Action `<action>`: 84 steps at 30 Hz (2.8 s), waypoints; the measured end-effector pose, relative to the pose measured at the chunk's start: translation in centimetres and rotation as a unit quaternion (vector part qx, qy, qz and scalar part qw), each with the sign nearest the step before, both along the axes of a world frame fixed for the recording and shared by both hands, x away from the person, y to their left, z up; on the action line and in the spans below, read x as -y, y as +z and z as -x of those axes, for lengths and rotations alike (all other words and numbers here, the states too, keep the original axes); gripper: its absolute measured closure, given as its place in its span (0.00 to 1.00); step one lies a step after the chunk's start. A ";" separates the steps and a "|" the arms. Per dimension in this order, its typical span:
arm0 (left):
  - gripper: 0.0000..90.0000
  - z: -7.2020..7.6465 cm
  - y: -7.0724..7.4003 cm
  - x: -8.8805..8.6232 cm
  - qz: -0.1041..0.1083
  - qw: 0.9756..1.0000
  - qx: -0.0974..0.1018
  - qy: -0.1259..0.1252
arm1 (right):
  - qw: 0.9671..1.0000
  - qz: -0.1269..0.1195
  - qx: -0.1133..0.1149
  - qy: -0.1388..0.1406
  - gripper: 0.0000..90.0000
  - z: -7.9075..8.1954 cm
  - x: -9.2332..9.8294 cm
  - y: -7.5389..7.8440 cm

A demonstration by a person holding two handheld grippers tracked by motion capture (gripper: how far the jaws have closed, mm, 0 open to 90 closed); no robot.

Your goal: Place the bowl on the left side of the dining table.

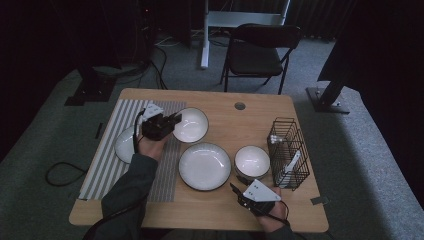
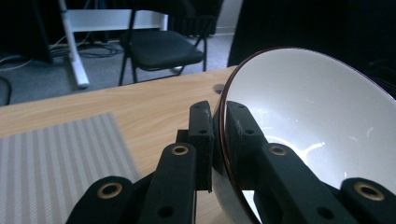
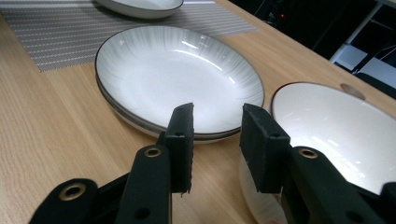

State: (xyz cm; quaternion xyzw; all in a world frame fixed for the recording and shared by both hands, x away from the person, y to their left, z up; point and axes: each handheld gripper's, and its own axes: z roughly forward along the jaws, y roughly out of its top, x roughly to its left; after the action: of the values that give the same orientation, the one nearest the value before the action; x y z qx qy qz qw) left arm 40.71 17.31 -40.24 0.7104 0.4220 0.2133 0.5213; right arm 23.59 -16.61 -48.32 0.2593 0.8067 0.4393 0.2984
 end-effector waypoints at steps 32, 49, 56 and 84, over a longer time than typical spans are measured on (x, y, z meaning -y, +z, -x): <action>0.92 0.6 -4.9 -13.0 0.013 0.987 -0.052 0.149 | 1.000 0.013 -0.027 -0.001 0.71 -0.4 -0.5 -1.7; 0.91 0.1 -8.0 -15.4 -0.006 0.978 -0.091 0.189 | 0.999 0.014 -0.032 0.002 0.70 -0.5 -0.5 -1.9; 0.91 -0.1 -8.7 -15.6 -0.006 0.976 -0.099 0.196 | 0.999 0.015 -0.032 0.002 0.70 -0.5 -0.5 -1.9; 0.90 0.4 -8.7 -15.5 0.004 0.973 -0.110 0.204 | 0.999 0.018 -0.032 0.002 0.68 -0.4 -0.6 -2.1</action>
State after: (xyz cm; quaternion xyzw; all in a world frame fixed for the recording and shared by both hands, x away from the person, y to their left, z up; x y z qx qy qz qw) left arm 40.35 32.78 -48.93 0.6262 0.6136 0.2345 0.4200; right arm 24.03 -16.02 -50.40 0.2661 0.8244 0.4166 0.2759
